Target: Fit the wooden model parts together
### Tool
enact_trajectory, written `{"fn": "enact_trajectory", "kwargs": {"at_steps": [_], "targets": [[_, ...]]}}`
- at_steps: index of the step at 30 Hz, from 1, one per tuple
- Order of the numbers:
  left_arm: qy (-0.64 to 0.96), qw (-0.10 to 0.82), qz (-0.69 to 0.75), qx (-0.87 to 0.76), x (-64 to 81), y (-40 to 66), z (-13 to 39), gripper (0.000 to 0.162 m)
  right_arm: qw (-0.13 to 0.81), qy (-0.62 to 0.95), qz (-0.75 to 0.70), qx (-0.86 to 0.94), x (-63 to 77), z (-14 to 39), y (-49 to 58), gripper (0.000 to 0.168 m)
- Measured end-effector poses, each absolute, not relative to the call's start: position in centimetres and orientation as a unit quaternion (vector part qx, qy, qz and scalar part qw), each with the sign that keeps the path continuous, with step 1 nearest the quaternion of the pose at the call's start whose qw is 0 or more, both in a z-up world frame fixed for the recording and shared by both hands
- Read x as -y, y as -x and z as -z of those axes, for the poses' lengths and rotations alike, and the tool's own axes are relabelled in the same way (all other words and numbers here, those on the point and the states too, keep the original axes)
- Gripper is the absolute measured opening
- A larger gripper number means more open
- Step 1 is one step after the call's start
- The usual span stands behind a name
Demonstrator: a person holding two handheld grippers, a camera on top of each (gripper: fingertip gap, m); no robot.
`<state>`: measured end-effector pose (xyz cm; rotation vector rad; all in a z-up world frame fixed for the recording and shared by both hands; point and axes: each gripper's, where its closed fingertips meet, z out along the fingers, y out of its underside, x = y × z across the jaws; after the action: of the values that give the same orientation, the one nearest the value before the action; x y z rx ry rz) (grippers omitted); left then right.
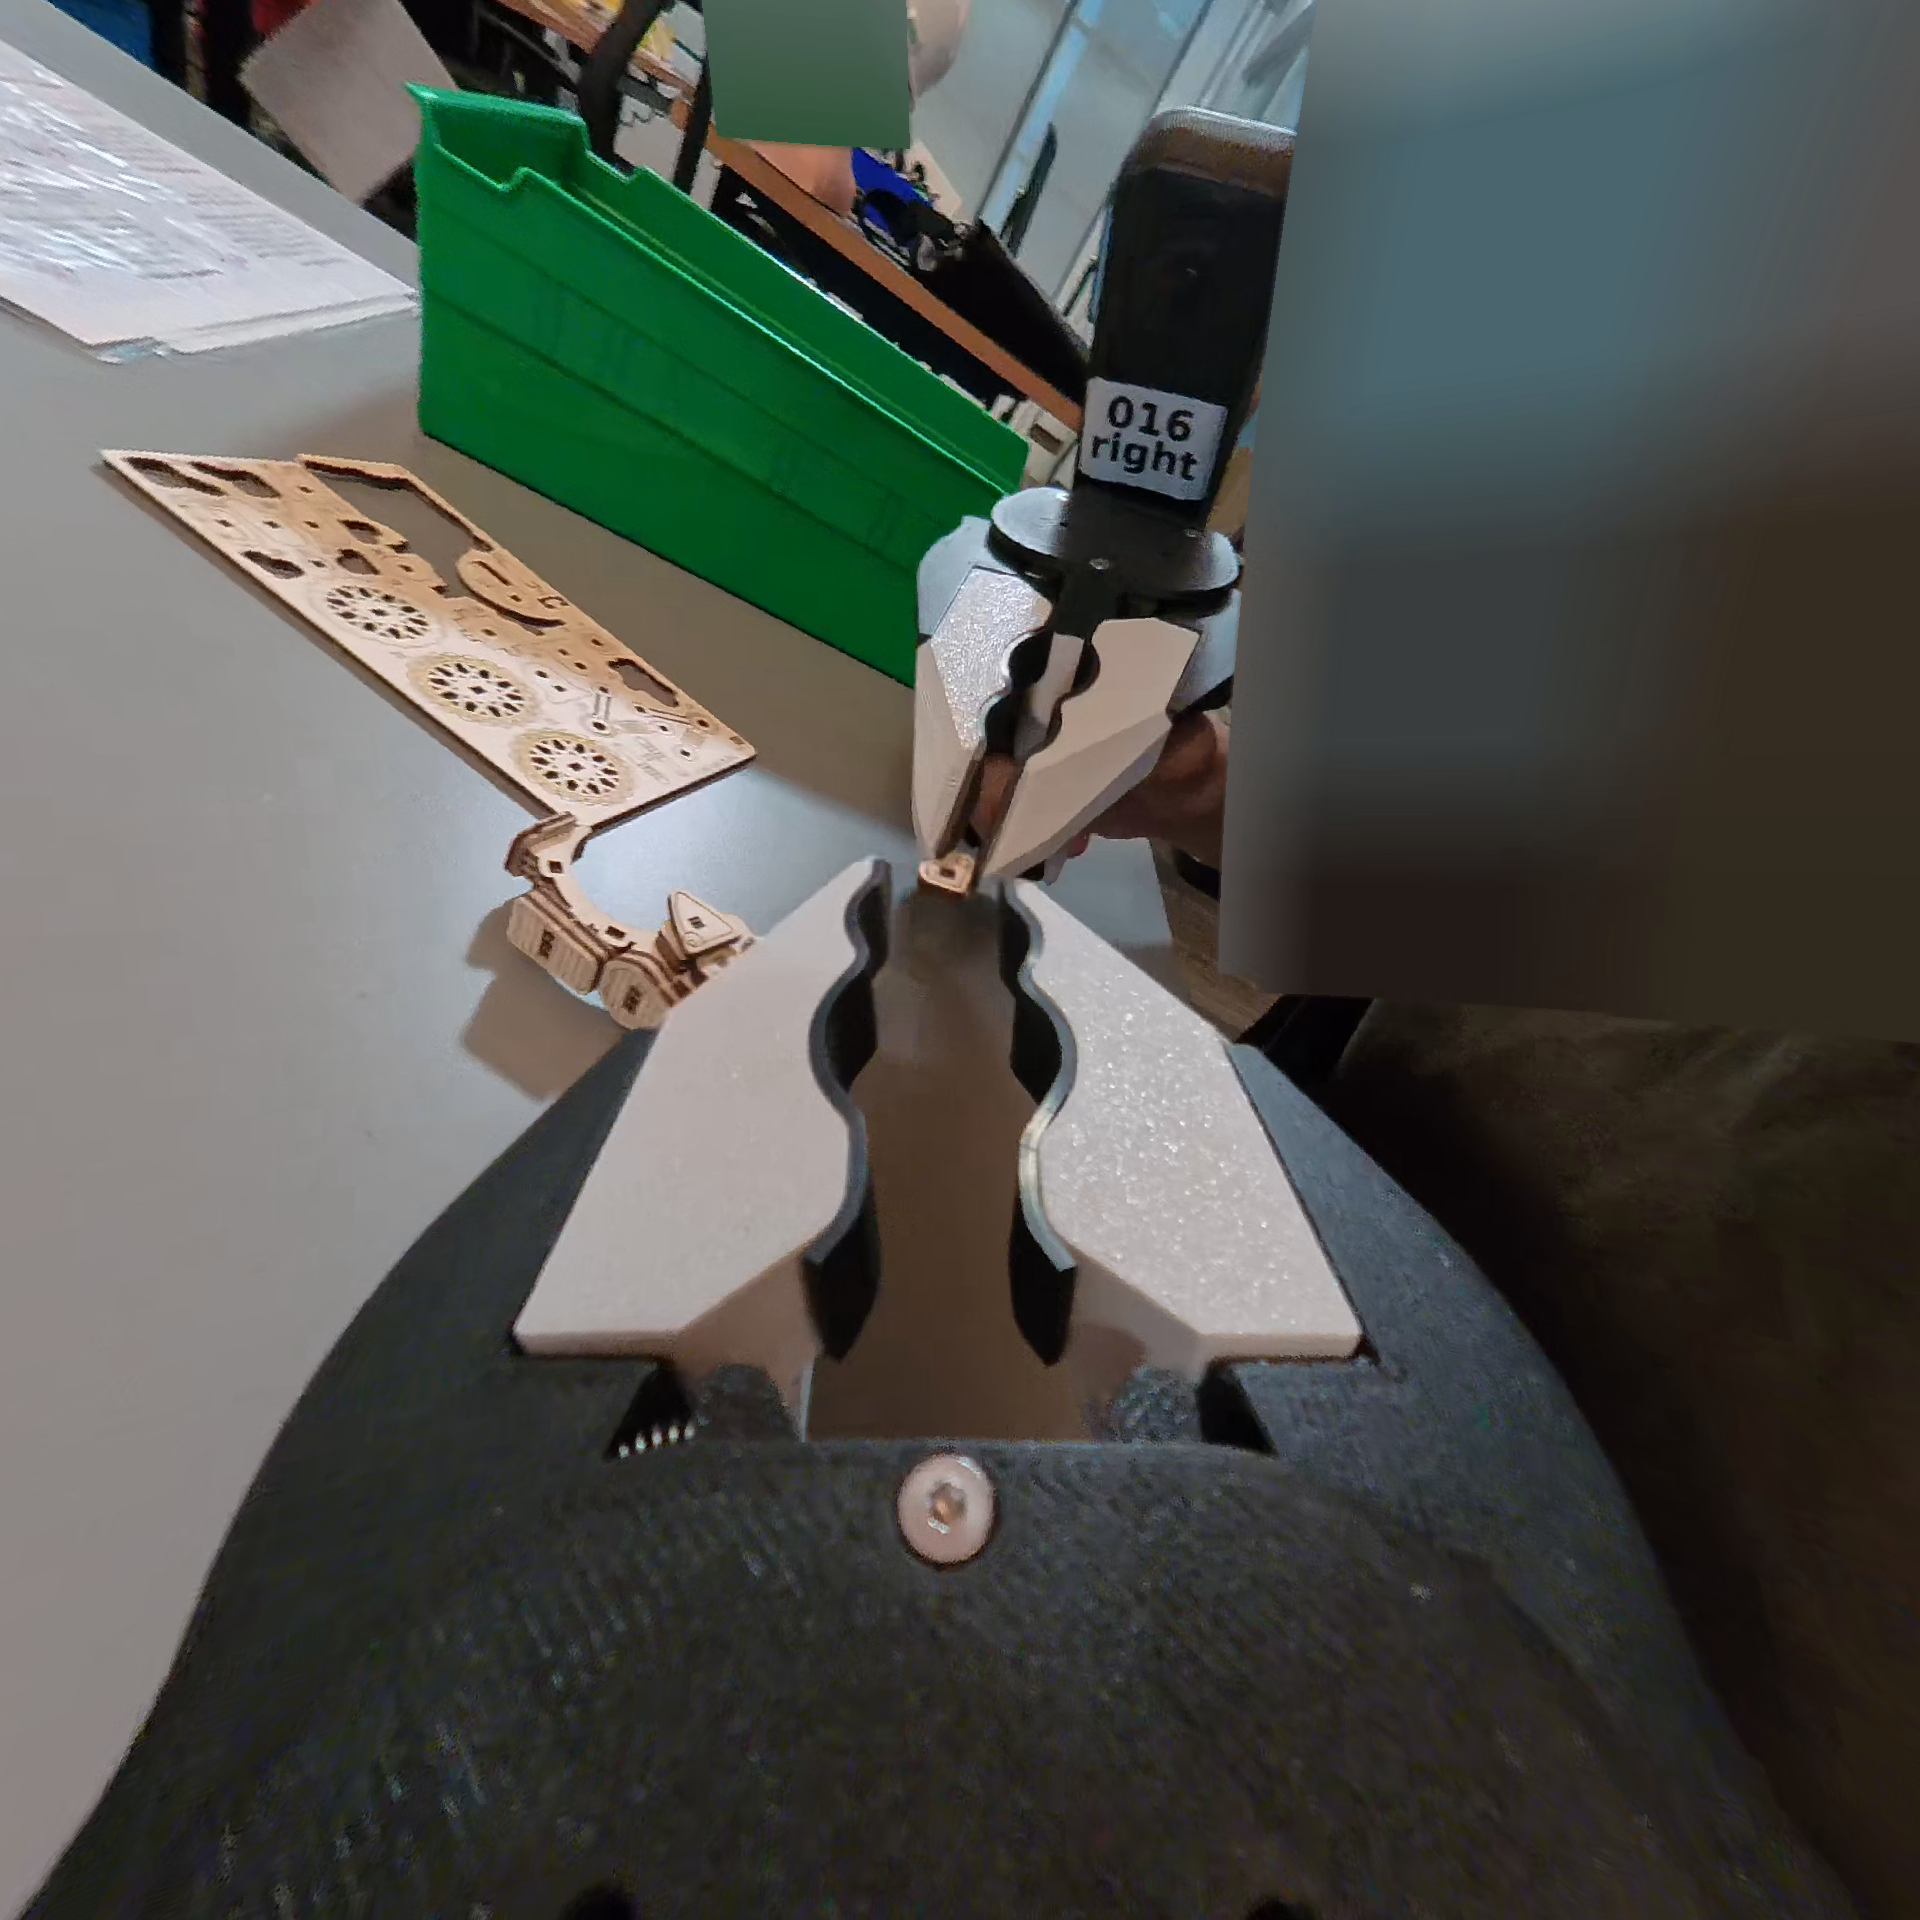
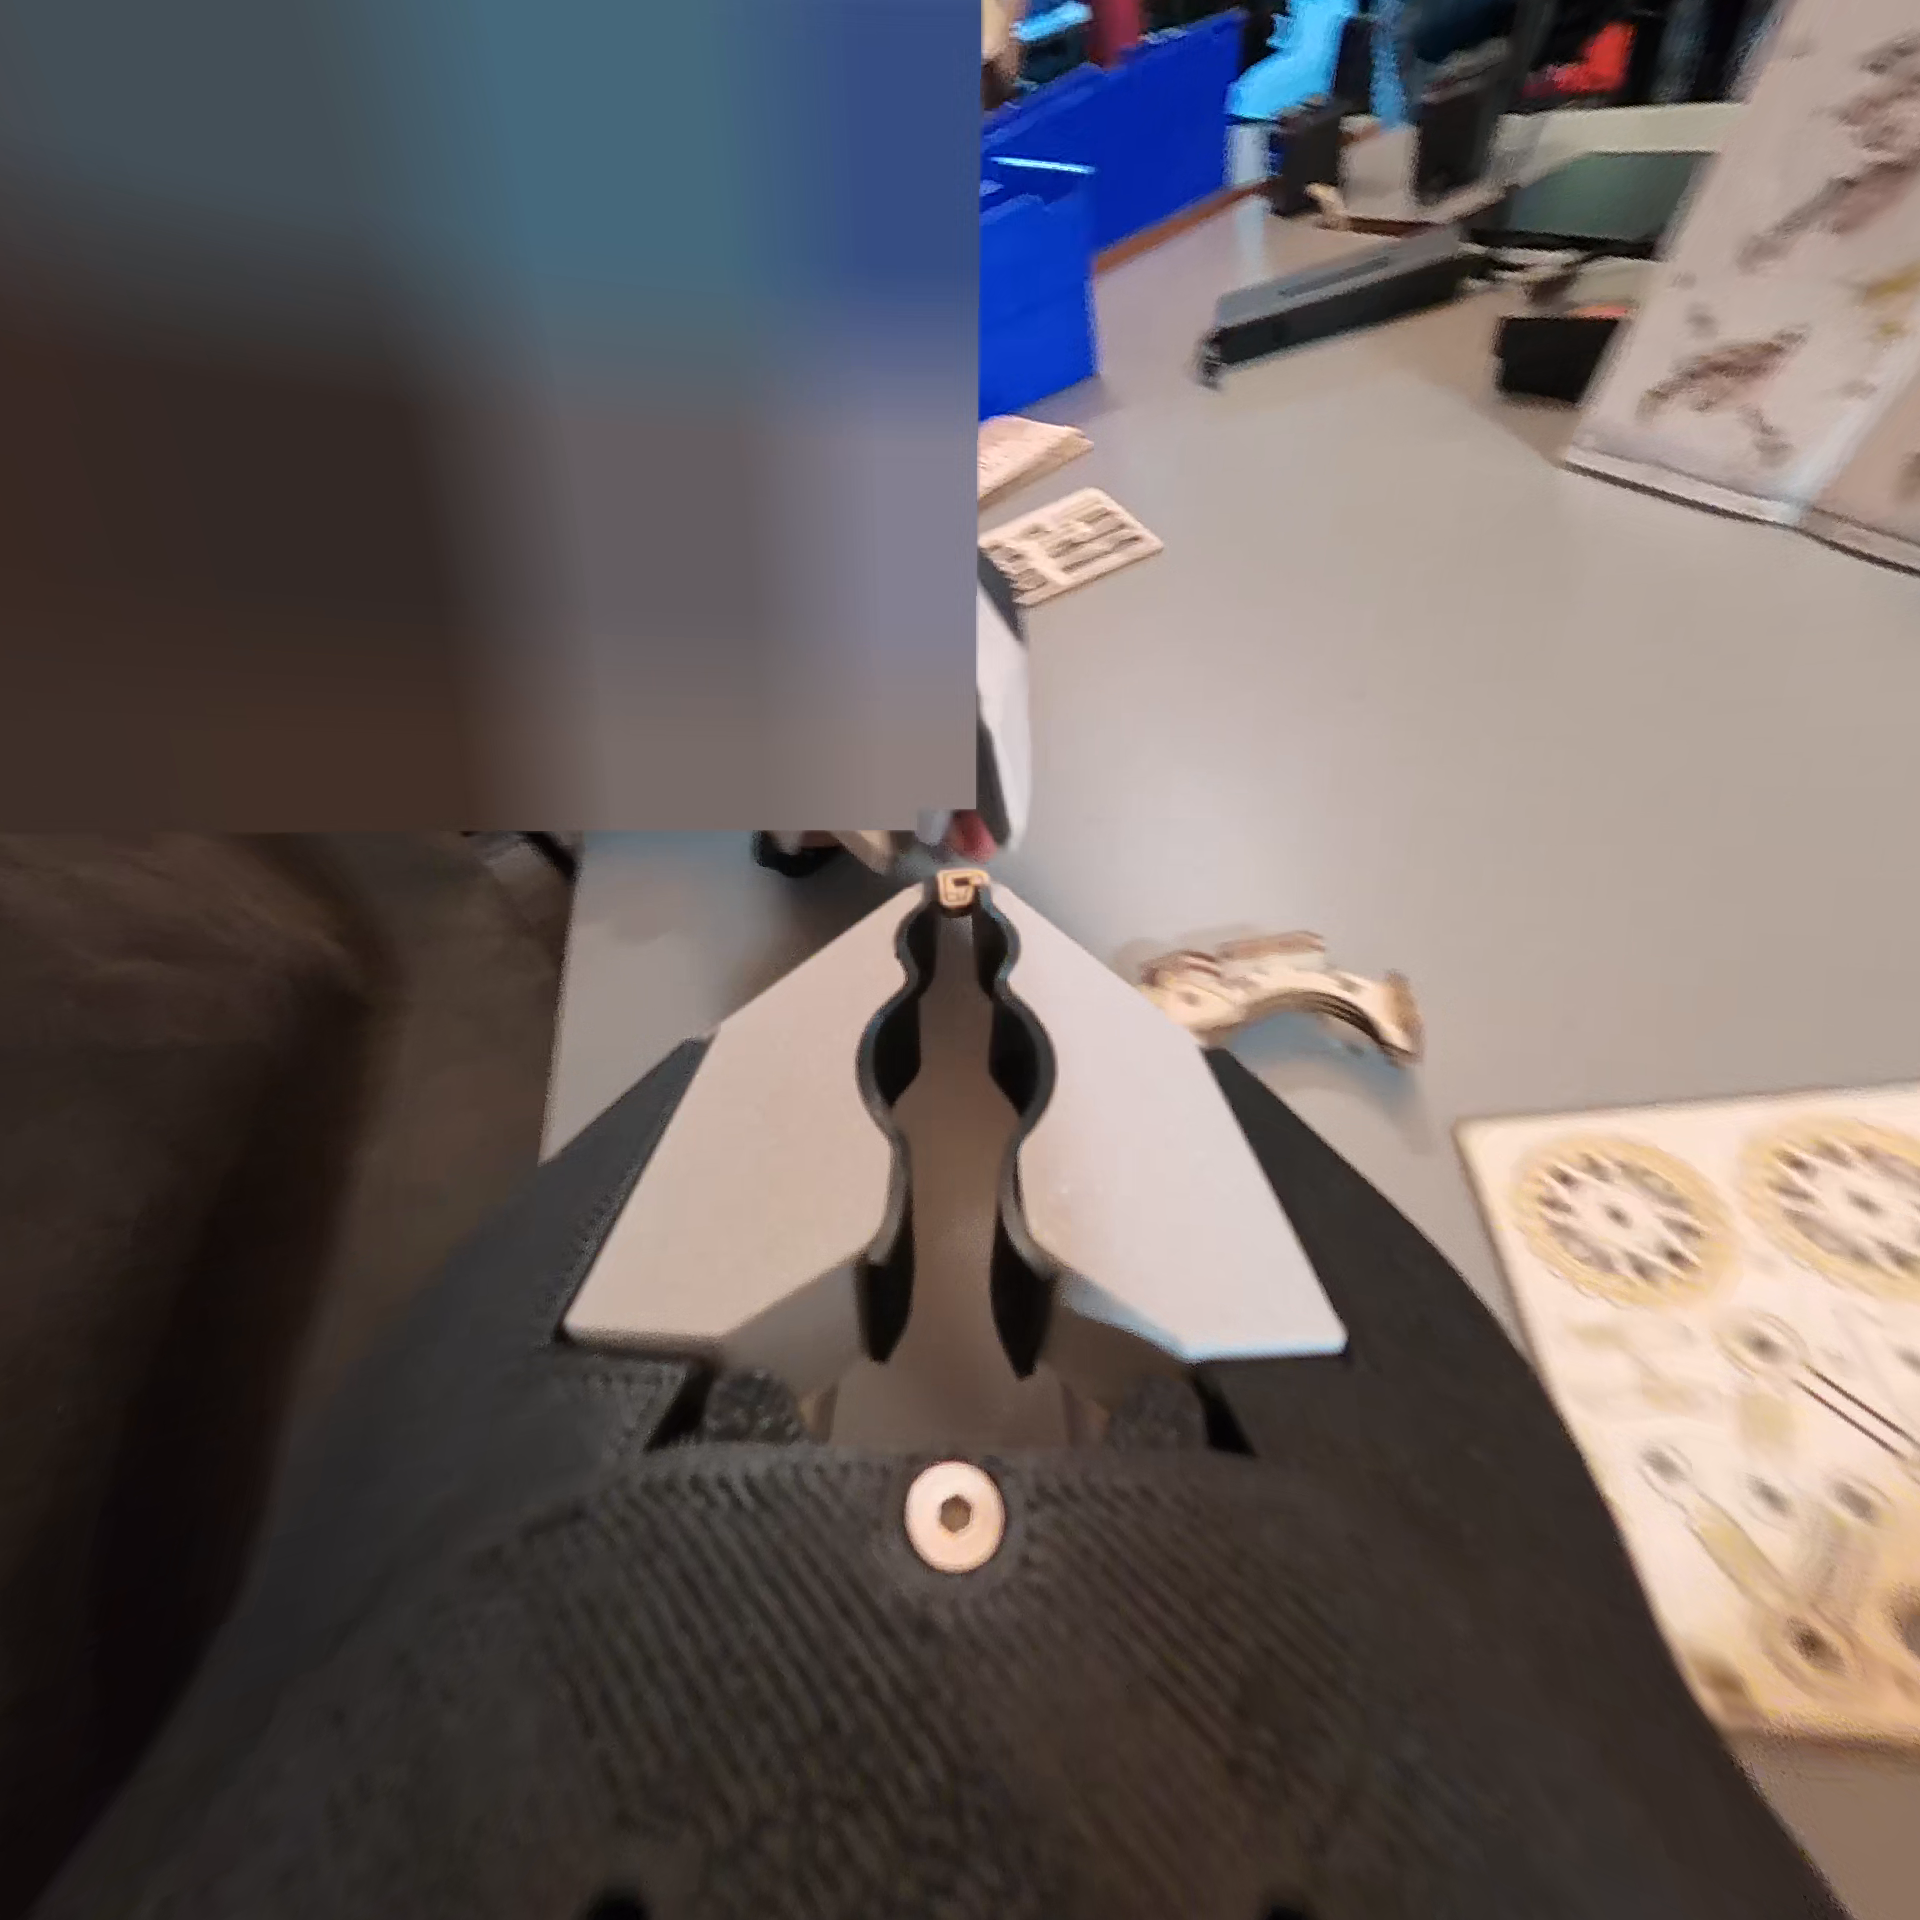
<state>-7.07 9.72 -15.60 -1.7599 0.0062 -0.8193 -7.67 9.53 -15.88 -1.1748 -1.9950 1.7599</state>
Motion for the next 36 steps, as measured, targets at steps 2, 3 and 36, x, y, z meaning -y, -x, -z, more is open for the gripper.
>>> {"fn": "enact_trajectory", "kwargs": {"at_steps": [2,3,36], "targets": [[0.757,0.564,0.331,0.010,-9.9,7.7,16.0,0.032,0.131,0.426,-0.585,0.677,-11.0,16.3,8.1,0.005],[0.765,0.562,0.315,0.018,-10.1,8.2,16.3,0.033,0.137,0.443,-0.574,0.674,-11.9,16.6,8.3,0.005],[0.847,0.459,0.245,0.107,-12.8,9.8,21.2,0.001,0.153,0.543,-0.402,0.721,-12.5,21.1,8.5,0.005]]}}
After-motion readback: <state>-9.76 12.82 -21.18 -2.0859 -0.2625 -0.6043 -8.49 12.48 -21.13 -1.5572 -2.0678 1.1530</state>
